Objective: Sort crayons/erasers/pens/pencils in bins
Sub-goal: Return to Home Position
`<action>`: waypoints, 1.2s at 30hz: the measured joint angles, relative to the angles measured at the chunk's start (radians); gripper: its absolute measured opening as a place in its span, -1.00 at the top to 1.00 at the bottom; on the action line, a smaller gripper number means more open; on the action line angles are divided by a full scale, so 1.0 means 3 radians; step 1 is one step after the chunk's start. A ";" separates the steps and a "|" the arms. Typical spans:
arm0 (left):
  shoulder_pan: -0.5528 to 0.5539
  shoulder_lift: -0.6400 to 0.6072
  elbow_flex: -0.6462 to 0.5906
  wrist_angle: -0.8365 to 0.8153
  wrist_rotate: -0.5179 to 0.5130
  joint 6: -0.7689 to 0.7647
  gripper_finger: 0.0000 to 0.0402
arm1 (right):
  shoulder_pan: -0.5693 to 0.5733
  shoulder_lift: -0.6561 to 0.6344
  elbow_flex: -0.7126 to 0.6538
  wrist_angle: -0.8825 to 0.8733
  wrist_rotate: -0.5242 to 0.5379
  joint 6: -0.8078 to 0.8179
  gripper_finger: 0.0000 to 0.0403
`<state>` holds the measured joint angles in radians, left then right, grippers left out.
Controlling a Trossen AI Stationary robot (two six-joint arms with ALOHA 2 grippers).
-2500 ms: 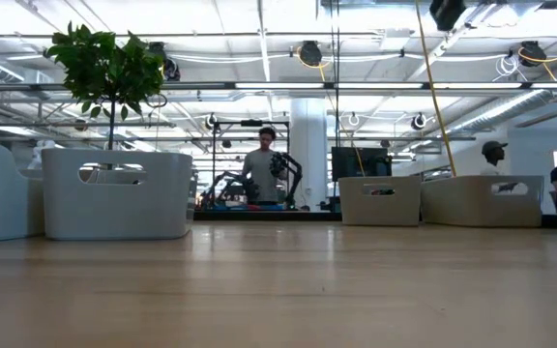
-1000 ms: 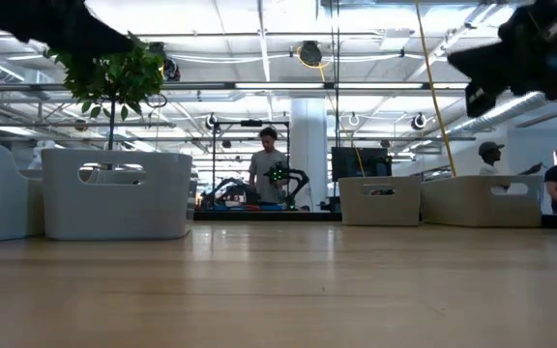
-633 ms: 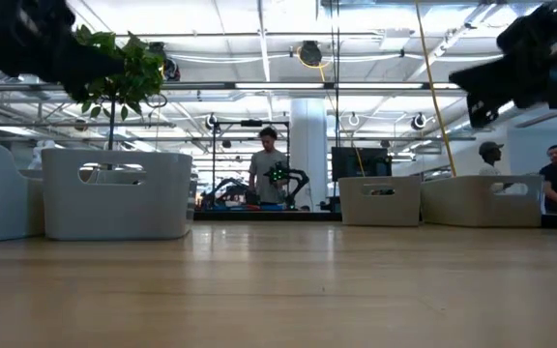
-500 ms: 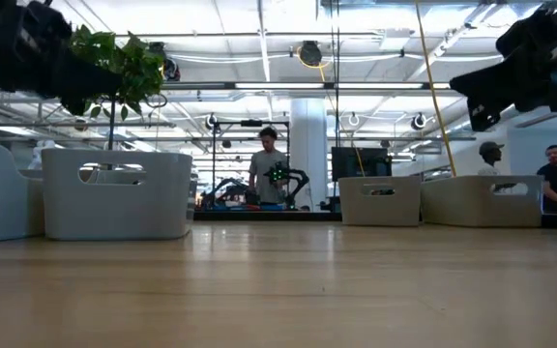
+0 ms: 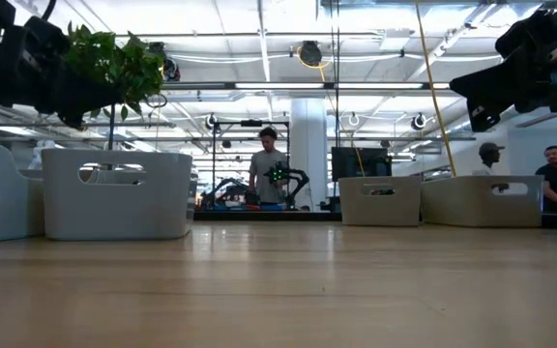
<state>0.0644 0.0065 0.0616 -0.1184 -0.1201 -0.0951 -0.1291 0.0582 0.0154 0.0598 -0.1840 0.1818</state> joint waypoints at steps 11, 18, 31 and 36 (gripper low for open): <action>0.0002 -0.0001 0.0000 0.0008 -0.0037 0.0100 0.84 | 0.0000 0.0001 -0.0001 0.0005 0.0000 0.0001 0.98; 0.0002 -0.0001 0.0000 0.0011 -0.0039 0.0098 0.84 | 0.0000 0.0001 -0.0001 0.0007 -0.0002 0.0001 0.98; 0.0002 -0.0001 -0.0001 0.0017 -0.0039 0.0089 0.84 | 0.0000 0.0001 -0.0003 0.0009 -0.0002 0.0000 0.98; 0.0002 -0.0001 -0.0001 0.0017 -0.0039 0.0089 0.84 | 0.0000 0.0001 -0.0003 0.0010 -0.0002 0.0001 0.98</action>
<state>0.0650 0.0063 0.0612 -0.1135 -0.1318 -0.0685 -0.1291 0.0586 0.0147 0.0628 -0.1847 0.1819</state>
